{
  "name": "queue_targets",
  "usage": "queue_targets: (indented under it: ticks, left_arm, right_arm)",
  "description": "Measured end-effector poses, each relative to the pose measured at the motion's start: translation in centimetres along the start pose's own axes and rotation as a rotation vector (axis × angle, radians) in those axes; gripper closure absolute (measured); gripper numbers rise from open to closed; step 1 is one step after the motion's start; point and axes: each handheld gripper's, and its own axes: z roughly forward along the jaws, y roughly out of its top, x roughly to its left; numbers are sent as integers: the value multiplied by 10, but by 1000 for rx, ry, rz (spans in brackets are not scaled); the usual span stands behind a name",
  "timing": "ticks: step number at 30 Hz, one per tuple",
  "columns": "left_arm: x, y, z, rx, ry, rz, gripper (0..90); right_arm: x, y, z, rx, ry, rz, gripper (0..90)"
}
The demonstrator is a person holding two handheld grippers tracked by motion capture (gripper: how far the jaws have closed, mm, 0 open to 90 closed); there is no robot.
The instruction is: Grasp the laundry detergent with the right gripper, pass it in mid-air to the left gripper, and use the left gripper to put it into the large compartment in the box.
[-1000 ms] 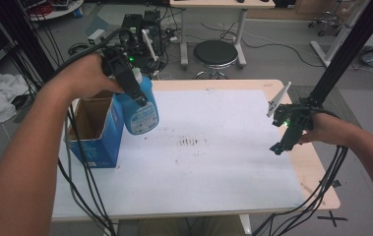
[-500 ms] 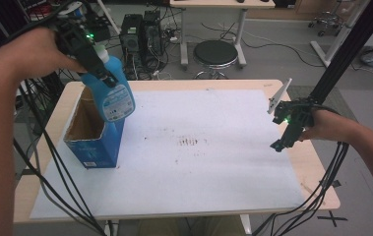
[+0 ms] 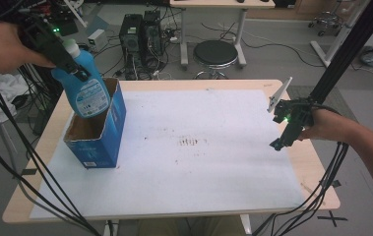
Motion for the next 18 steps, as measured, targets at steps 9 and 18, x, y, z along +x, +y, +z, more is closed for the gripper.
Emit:
queue_targets:
  ticks: [9, 18]
  left_arm:
    - [11, -14, 7, -3, 30, -19, 380]
    - [15, -23, 27, 19, 22, -9, 381]
  right_arm:
    - [2, -1, 0, -1, -11, 4, 9]
    - [3, 3, 3, 8, -16, 6, 10]
